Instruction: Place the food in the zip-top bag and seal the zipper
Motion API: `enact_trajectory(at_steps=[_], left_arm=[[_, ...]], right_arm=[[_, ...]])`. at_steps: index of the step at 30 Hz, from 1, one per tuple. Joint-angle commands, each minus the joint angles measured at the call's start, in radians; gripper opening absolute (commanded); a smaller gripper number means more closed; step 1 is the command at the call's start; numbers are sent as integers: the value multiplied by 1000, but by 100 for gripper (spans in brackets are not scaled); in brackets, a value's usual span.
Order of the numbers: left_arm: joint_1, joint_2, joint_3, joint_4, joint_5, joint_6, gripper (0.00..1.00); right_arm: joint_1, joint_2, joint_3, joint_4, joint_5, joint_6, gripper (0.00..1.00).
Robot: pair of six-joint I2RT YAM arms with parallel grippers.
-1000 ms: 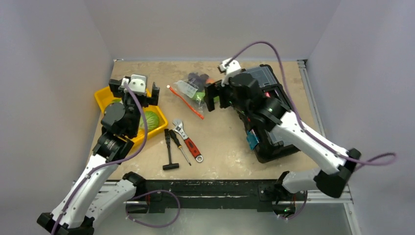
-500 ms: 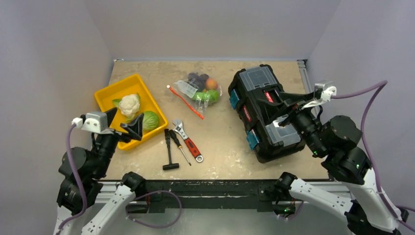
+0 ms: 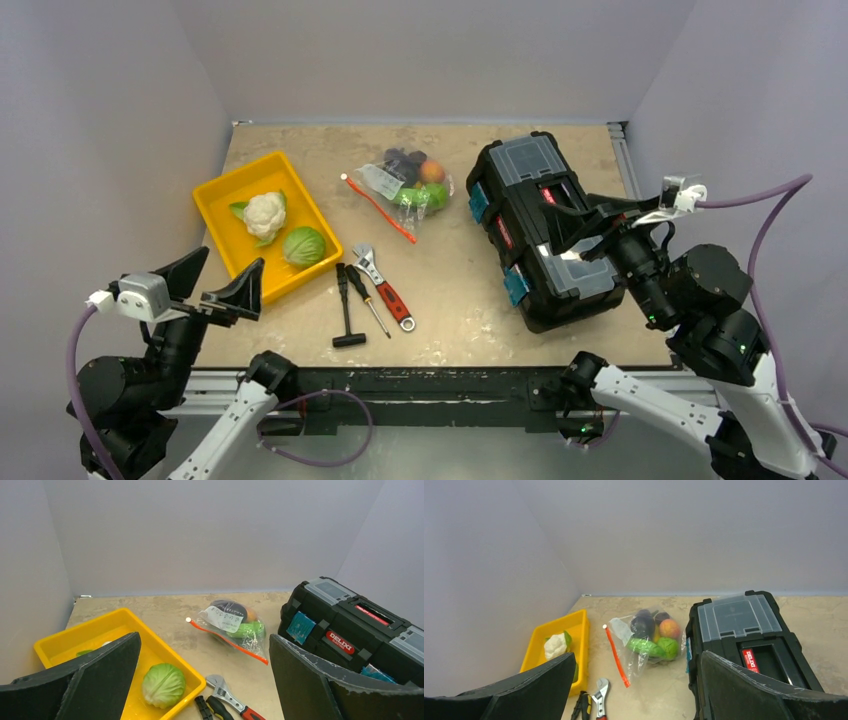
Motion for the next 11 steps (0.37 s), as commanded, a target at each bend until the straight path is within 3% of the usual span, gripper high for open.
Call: enact_trajectory(at_steps=[1,11], left_arm=[[2,-20,30,-29,-26,10,100],[1,-29,39,-39,-32,25,100]], right_arm=[[1,-22,11,20,33,19,99],[1,-98,-43,94,105,8,99]])
